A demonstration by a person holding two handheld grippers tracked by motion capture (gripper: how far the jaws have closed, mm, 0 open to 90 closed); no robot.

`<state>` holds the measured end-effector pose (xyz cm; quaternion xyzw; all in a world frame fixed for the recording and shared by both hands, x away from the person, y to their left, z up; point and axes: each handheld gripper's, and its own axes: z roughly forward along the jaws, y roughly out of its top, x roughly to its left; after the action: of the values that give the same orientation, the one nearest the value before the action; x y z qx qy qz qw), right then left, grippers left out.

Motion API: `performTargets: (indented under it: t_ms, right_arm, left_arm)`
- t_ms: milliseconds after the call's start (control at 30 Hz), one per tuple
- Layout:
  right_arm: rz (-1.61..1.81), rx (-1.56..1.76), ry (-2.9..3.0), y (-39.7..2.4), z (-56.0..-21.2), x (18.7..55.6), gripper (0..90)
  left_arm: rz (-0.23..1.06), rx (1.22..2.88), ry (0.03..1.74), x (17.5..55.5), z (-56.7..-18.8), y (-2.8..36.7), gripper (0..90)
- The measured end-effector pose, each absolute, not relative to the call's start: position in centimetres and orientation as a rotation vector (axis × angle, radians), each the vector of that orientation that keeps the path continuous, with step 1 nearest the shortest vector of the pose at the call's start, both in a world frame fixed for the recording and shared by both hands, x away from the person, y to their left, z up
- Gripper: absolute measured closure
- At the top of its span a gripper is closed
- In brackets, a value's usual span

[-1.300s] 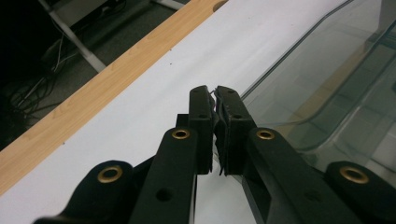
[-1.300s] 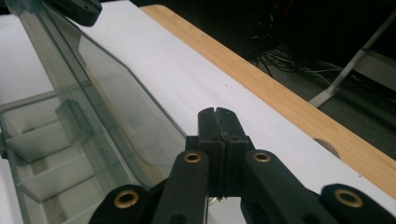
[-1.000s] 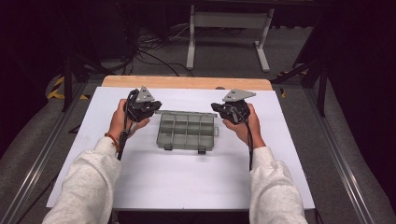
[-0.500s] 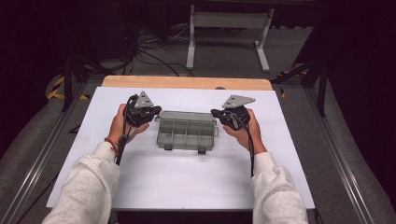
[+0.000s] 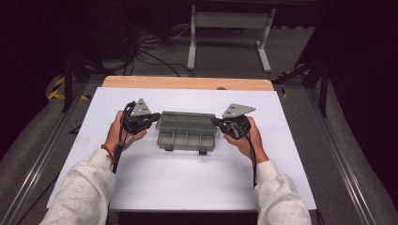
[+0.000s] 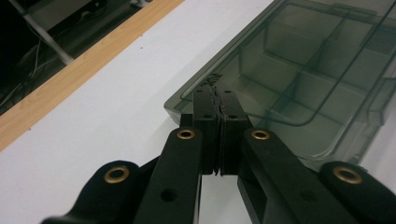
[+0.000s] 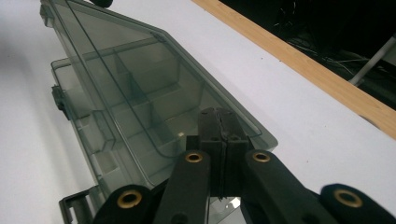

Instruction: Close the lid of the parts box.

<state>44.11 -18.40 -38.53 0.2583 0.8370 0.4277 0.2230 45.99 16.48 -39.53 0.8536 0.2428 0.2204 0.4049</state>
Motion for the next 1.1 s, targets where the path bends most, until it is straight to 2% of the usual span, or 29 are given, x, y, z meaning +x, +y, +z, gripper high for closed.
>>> performTargets:
  t_ms: [1100]
  right_arm:
    - [1.191,0.695,2.318,-18.2,-41.1,41.1,90.0]
  left_arm:
    - [0.525,2.152,0.551,43.1,-41.8,16.4,89.7]
